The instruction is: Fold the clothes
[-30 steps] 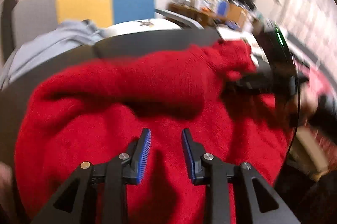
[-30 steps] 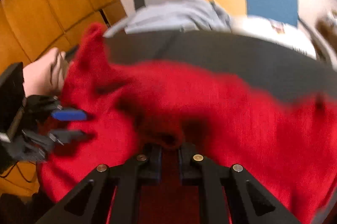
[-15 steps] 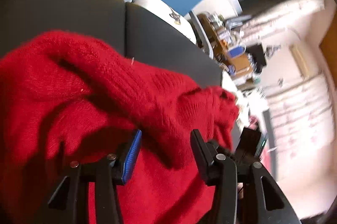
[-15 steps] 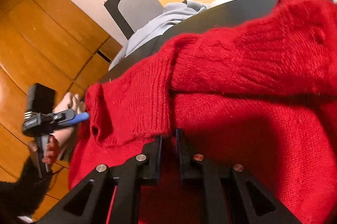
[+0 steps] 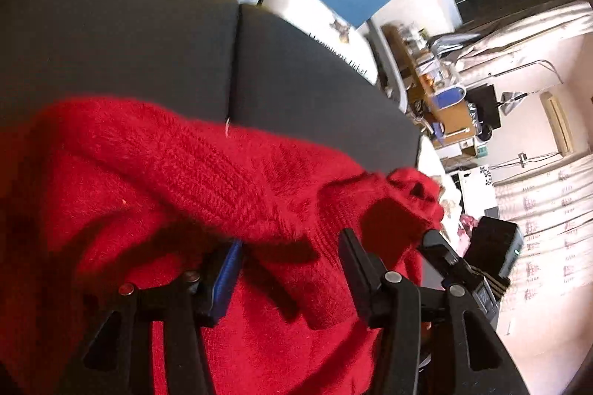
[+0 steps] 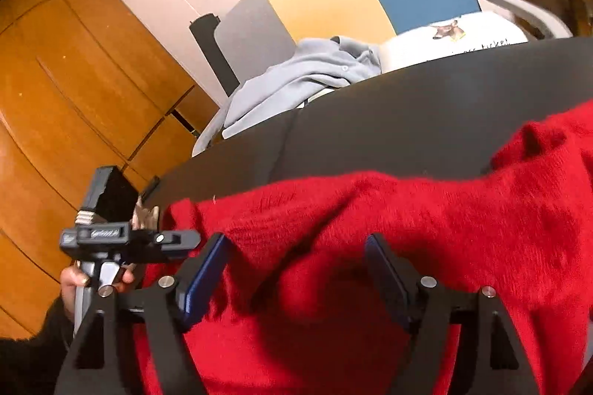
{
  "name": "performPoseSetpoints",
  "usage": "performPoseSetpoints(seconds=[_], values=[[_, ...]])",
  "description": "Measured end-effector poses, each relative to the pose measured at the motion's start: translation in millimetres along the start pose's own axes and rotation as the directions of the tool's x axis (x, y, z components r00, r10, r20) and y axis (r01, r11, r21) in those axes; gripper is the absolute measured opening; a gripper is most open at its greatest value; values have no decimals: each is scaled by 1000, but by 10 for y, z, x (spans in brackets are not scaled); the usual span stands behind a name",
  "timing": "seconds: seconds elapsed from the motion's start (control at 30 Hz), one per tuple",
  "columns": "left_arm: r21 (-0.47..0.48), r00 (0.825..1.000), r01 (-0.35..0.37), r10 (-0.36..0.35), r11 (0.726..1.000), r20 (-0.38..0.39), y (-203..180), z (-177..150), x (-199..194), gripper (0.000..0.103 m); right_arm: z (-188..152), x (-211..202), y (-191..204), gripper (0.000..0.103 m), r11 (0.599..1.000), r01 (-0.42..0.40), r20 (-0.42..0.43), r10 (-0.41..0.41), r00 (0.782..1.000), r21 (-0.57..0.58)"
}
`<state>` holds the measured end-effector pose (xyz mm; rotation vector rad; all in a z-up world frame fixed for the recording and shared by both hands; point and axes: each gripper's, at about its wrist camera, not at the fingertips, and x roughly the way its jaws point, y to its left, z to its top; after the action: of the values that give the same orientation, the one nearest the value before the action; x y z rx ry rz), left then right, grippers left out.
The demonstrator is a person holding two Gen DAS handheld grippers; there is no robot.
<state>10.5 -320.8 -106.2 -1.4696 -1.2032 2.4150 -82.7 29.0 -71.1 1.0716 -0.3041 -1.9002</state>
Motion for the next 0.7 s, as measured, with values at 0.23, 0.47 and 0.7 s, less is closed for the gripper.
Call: performPoseSetpoints(seconds=[0.23,0.47,0.7], values=[[-26,995,-53,50,998,-92,64,-60,286,50,23,299,-341,80,918,-276,-17,293,956,284],[16,1000,-7,7,1000,2,184,-280,196,14,-212,563,-413,12,949,-139,-140,184,973,283],[86,905,336,-346,938,248,340,-378,-389,12,-98,468,43,10,946,-268,-121,292,949,183]])
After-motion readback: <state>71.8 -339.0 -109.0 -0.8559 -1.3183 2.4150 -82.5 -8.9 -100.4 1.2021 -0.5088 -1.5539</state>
